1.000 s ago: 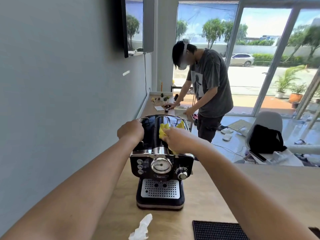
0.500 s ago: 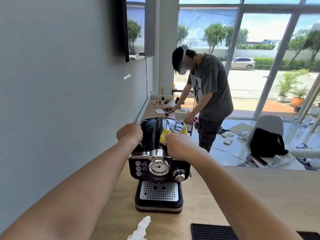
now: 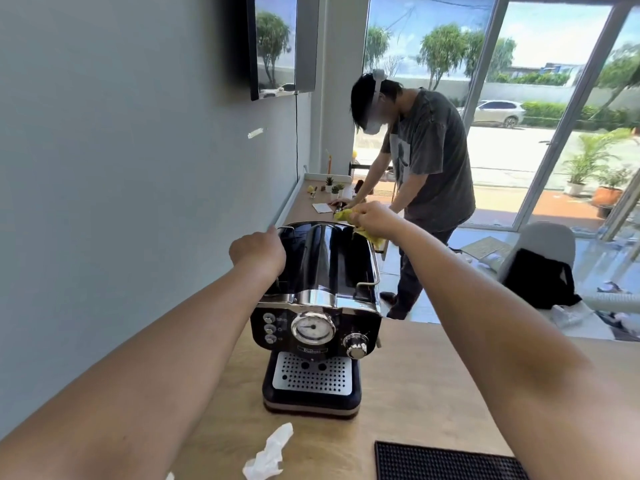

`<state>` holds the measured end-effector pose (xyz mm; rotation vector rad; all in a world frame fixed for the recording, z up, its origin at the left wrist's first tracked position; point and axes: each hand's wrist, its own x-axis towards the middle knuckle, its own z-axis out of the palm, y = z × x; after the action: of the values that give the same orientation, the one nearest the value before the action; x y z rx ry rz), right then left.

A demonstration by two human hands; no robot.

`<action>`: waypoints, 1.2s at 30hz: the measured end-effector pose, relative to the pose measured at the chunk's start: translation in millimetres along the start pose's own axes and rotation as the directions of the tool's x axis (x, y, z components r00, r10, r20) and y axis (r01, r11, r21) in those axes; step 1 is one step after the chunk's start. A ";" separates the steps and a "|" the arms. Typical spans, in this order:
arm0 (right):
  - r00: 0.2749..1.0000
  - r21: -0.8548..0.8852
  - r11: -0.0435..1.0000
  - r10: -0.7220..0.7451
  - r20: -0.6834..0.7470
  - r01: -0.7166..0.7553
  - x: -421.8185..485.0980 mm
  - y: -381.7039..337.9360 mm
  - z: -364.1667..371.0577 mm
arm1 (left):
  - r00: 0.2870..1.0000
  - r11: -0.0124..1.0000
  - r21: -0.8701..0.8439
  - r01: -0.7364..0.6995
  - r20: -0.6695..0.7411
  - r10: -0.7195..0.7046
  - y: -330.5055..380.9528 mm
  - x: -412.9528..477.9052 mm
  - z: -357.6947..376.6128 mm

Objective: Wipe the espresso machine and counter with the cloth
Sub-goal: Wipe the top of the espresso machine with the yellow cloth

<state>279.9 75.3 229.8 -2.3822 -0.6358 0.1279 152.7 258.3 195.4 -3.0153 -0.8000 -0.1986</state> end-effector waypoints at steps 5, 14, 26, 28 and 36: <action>0.990 0.169 0.982 0.101 -0.101 -0.083 2.1 16.1 15.5 | 1.000 0.998 -0.058 0.013 -0.006 -0.013 -1.5 1.8 4.5; 0.906 0.334 0.937 0.226 -0.358 -0.101 -54.4 32.0 47.0 | 0.999 0.973 -0.231 0.019 -0.040 -0.029 -6.0 -0.5 8.7; 0.947 0.212 0.977 0.102 -0.306 -0.037 -147.3 24.1 47.4 | 0.998 0.964 -0.267 0.013 -0.055 -0.028 -7.9 -2.8 7.2; 0.952 0.237 0.971 0.066 -0.300 0.008 -165.2 27.4 52.0 | 0.999 0.964 -0.264 0.013 -0.046 -0.026 -7.5 -3.3 6.4; 0.986 0.341 0.938 -0.004 -0.167 0.062 -200.7 10.6 27.3 | 0.999 0.966 -0.259 0.010 -0.038 -0.020 -6.5 -8.6 2.3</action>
<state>101.4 -11.3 187.7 -2.0167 -0.5263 0.0245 142.3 259.8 191.9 -3.2352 -0.8562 -0.3926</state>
